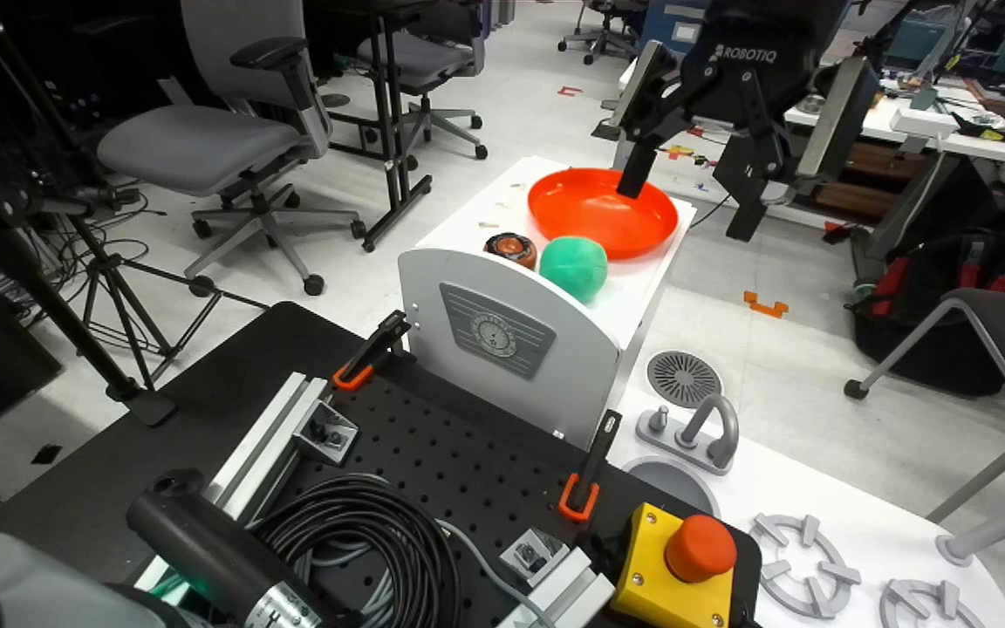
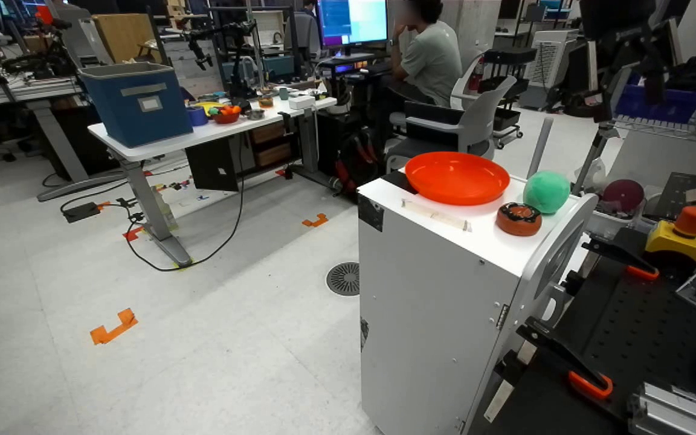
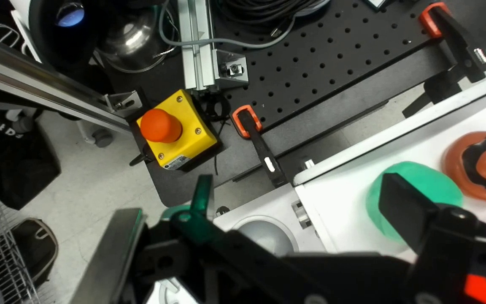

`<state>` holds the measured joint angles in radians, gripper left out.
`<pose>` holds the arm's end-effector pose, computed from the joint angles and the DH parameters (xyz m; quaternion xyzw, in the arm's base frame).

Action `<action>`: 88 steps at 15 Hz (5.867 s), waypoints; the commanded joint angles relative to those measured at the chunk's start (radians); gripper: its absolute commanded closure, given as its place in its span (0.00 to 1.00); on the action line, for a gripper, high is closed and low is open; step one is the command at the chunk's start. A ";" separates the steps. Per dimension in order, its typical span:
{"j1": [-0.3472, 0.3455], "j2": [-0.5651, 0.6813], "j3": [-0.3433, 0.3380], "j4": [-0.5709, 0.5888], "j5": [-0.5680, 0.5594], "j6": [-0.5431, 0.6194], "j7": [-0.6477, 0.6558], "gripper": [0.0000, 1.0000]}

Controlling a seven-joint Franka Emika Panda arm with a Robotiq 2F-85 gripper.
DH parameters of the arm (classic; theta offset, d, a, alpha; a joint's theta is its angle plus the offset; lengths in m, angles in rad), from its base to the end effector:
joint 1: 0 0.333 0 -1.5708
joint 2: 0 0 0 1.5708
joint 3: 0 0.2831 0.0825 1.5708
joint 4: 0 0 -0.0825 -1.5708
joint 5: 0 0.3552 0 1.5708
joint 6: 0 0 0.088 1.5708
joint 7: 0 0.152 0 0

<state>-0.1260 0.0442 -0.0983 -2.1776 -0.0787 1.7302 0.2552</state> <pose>0.4203 -0.1070 0.2875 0.9450 -0.2155 -0.2425 0.0420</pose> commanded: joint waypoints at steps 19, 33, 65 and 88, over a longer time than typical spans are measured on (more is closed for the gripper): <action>0.017 -0.027 -0.001 0.039 -0.188 0.086 -0.043 0.00; 0.025 0.016 0.003 0.106 -0.254 -0.195 -0.114 0.00; -0.002 0.065 -0.020 0.119 -0.059 -0.200 -0.262 0.00; 0.008 0.044 -0.022 0.105 -0.160 0.143 -0.168 0.00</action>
<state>-0.1240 0.1217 -0.1159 -2.0450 -0.1980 1.7804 0.0641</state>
